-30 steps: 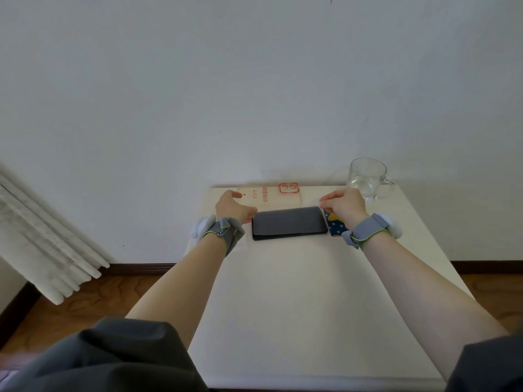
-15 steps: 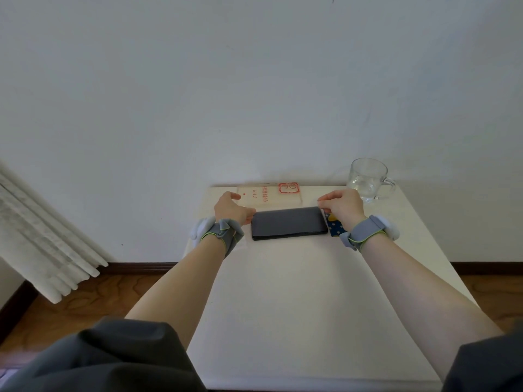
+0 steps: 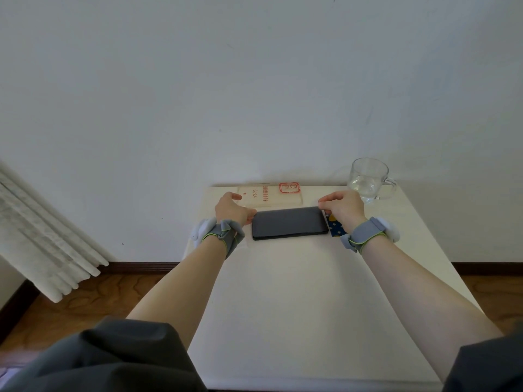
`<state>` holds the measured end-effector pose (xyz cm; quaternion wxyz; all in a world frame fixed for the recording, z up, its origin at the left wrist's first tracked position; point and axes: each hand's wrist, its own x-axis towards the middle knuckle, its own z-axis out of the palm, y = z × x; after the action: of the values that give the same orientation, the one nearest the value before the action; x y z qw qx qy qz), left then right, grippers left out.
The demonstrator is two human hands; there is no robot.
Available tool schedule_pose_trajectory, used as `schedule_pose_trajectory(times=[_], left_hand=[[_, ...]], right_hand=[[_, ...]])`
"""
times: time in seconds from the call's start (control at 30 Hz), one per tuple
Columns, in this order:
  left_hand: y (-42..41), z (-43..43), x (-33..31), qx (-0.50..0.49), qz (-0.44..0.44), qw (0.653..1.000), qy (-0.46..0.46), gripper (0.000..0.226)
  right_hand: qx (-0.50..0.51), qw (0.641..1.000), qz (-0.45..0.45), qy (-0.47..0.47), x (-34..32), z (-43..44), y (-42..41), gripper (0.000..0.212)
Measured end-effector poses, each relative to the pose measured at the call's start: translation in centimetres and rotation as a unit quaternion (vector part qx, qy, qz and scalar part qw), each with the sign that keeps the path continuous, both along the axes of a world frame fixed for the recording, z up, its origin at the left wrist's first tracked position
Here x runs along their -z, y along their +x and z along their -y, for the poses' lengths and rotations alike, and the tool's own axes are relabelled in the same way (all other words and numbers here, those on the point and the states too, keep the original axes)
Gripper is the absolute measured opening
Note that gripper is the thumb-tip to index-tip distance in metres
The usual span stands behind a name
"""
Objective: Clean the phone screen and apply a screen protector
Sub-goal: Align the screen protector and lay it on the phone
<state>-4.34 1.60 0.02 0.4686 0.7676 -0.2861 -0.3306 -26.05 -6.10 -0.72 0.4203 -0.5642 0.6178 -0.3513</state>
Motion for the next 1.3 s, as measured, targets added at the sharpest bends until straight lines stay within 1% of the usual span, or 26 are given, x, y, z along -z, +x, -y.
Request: schedule_pose_trajectory(times=[0.2,0.4,0.83,1.03,1.3], left_hand=[[0.1,0.0,0.1,0.006,0.0,1.0,-0.006,0.045],[0.1,-0.3,0.3,0.014,0.007,1.0,-0.012,0.038],[0.2,-0.2,0.8,0.013,0.005,1.0,-0.02,0.033],[0.4,0.0,1.2,0.009,0.009,1.0,-0.024,0.032],[0.6,0.2,1.6,0.013,0.015,0.999,-0.026,0.033]], right_hand=[[-0.004,1.0,0.001,-0.012,0.1,-0.2,-0.1,0.011],[-0.007,1.0,0.005,-0.017,0.2,-0.3,-0.1,0.006],[-0.008,1.0,0.01,-0.014,0.4,-0.1,-0.1,0.008],[-0.005,1.0,0.012,-0.009,0.6,0.0,-0.1,0.003],[-0.004,1.0,0.003,0.0,0.5,0.0,0.0,0.008]])
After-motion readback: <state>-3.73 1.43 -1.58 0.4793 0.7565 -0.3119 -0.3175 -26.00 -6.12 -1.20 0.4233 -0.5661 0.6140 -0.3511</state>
